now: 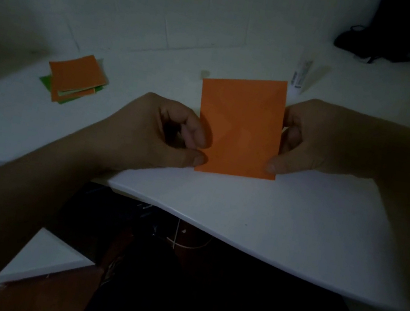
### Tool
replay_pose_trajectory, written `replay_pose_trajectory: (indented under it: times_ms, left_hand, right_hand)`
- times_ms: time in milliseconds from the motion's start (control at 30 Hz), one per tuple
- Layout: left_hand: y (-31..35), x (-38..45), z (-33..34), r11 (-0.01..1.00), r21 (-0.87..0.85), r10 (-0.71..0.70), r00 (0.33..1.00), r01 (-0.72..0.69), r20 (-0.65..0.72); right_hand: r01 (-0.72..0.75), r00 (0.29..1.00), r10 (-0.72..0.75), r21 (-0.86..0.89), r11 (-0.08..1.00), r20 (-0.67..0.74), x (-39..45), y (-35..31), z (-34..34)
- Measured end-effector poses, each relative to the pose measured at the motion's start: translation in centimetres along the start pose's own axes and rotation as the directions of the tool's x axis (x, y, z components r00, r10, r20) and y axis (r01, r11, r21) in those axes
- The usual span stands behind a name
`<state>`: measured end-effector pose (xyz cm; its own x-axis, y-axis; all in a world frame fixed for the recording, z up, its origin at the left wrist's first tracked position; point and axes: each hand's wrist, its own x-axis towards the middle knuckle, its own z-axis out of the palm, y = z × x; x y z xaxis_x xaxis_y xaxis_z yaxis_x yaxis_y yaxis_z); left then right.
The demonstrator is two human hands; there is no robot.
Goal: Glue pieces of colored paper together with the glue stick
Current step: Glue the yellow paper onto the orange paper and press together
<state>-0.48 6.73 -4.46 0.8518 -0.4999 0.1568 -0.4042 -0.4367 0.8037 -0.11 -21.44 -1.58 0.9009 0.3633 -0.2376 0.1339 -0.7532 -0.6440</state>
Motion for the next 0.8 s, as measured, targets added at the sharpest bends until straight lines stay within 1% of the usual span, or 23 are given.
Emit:
replay_pose_trajectory:
  times_ms: [100, 300, 500, 533, 567, 633, 667, 733, 800]
  left_hand:
    - [-0.2, 0.1, 0.0, 1.0, 0.011, -0.001, 1.0, 0.001, -0.012]
    - [-0.3, 0.3, 0.0, 0.998, 0.065, -0.006, 1.0, 0.007, -0.01]
    - [-0.3, 0.5, 0.0, 0.996, 0.091, -0.004, 1.0, 0.005, -0.007]
    - [-0.3, 0.5, 0.0, 0.995, 0.098, 0.003, 1.0, -0.003, -0.007]
    - [-0.3, 0.4, 0.0, 0.994, 0.107, 0.012, 1.0, -0.011, -0.008]
    - [-0.3, 0.3, 0.1, 0.99, 0.132, 0.039, 0.999, -0.037, -0.014]
    - [-0.2, 0.2, 0.1, 0.987, 0.152, 0.062, 0.998, -0.059, -0.013]
    - [-0.3, 0.0, 0.2, 0.979, 0.176, 0.105, 0.994, -0.104, 0.0]
    - [-0.3, -0.1, 0.3, 0.981, 0.159, 0.116, 0.993, -0.114, -0.007]
  right_hand:
    - [-0.007, 1.0, 0.007, 0.016, 1.0, -0.001, 0.0, -0.1, 0.0]
    - [-0.027, 1.0, 0.027, -0.015, 1.0, -0.013, 0.4, 0.2, 0.1]
    - [0.006, 1.0, -0.006, -0.024, 1.0, 0.005, 0.5, 0.5, -0.1]
    - [0.007, 1.0, -0.007, -0.062, 0.998, 0.002, 0.7, 0.5, -0.1]
    - [0.016, 1.0, -0.018, -0.164, 0.986, -0.012, 1.1, 0.7, -0.2]
    - [0.008, 0.999, -0.028, -0.393, 0.919, -0.044, 1.8, 0.9, -0.3]
    - [0.005, 0.998, -0.031, -0.441, 0.898, -0.052, 2.1, 1.0, -0.4]
    - [0.023, 0.998, -0.05, -0.469, 0.883, -0.046, 2.5, 1.2, -0.7]
    - [0.04, 0.997, -0.063, -0.473, 0.88, -0.034, 2.6, 1.4, -0.7]
